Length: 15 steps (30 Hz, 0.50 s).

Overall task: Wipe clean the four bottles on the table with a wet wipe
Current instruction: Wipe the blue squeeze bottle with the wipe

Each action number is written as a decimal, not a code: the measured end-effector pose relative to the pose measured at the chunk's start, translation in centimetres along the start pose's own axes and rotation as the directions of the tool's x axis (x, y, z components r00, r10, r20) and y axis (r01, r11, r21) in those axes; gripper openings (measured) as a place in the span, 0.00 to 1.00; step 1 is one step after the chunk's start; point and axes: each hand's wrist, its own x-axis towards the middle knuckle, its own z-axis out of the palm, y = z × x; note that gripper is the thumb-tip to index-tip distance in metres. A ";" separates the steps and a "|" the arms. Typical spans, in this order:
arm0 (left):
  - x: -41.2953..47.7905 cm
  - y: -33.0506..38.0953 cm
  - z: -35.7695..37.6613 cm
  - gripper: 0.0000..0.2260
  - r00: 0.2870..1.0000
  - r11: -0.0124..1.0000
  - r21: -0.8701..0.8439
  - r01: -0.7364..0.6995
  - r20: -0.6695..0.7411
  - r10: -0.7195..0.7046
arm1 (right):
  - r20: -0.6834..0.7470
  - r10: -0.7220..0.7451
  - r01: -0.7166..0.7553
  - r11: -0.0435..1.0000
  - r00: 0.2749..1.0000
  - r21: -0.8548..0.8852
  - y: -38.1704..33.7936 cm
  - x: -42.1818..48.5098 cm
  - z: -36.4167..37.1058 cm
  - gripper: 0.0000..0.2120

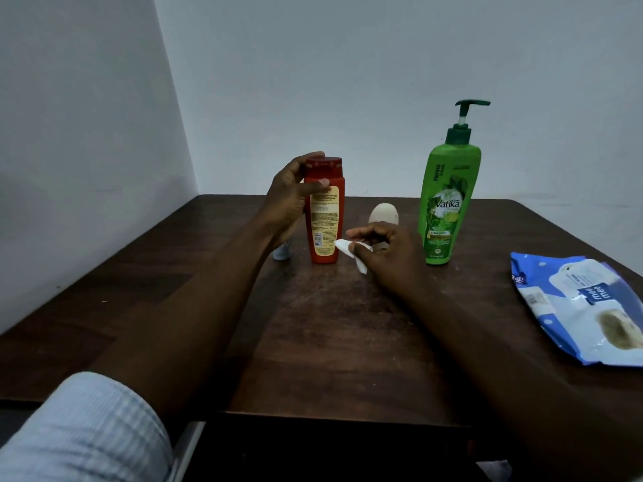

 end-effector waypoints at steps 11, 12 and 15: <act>0.0 -0.2 0.5 0.20 1.000 1.000 0.011 -0.025 -0.017 0.025 | -0.006 -0.010 0.010 1.000 1.000 -0.004 0.0 0.1 0.0 0.08; -0.1 -0.2 0.5 0.21 1.000 1.000 0.009 -0.025 -0.013 0.025 | -0.004 -0.008 0.008 1.000 1.000 -0.008 0.0 0.1 0.0 0.08; -0.2 -0.2 0.6 0.21 1.000 1.000 0.000 -0.023 0.001 0.023 | 0.002 0.000 0.000 1.000 1.000 -0.001 -0.1 0.0 -0.1 0.08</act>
